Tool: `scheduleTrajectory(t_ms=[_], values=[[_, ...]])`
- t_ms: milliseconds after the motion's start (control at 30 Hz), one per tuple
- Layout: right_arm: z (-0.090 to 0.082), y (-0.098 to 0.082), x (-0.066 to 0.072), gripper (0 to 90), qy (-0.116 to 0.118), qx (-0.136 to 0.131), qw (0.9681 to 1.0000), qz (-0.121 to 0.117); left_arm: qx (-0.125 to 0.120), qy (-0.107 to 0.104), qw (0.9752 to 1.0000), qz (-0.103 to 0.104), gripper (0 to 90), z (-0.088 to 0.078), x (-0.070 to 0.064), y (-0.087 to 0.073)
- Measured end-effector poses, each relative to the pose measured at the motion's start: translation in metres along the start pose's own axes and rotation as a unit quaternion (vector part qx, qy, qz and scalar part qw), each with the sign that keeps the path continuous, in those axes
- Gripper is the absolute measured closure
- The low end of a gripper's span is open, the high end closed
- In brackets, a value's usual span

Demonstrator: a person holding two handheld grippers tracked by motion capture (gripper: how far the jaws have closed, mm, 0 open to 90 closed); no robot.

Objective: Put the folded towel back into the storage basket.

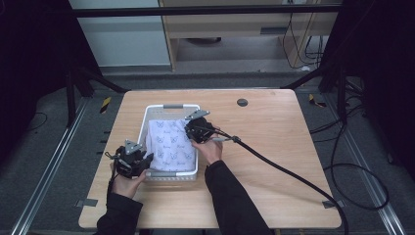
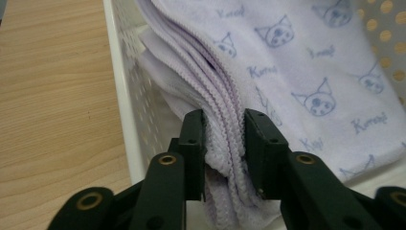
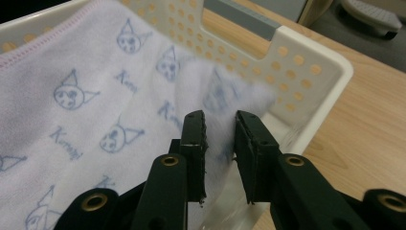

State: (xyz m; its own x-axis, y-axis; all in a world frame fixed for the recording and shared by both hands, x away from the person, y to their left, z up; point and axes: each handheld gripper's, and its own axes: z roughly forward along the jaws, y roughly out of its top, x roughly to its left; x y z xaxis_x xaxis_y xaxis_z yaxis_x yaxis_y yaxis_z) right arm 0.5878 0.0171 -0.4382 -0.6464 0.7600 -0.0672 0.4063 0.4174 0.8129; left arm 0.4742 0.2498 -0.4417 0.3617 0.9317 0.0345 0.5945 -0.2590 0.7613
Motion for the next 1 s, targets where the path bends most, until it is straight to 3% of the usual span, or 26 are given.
scheduleTrajectory(t_ms=[133, 567, 833, 1000], values=[[-0.004, 0.002, -0.001, 72.4, -0.002, -0.009, 0.9999, -0.006, -0.009, 0.009, 0.9999, -0.002, 63.6, -0.001, 0.000, 0.000], [-0.025, 0.011, -0.001, 68.0, 0.002, -0.037, 0.9993, -0.005, -0.060, 0.003, 0.9981, -0.016, 60.3, -0.022, 0.001, 0.007], [-0.044, 0.013, -0.005, 57.2, 0.004, -0.052, 0.9986, 0.001, -0.075, -0.006, 0.9970, -0.019, 58.8, -0.029, -0.004, 0.010], [-0.065, 0.011, -0.014, 47.4, -0.001, -0.066, 0.9978, 0.008, -0.083, -0.018, 0.9963, -0.013, 57.0, -0.032, -0.012, 0.012]])
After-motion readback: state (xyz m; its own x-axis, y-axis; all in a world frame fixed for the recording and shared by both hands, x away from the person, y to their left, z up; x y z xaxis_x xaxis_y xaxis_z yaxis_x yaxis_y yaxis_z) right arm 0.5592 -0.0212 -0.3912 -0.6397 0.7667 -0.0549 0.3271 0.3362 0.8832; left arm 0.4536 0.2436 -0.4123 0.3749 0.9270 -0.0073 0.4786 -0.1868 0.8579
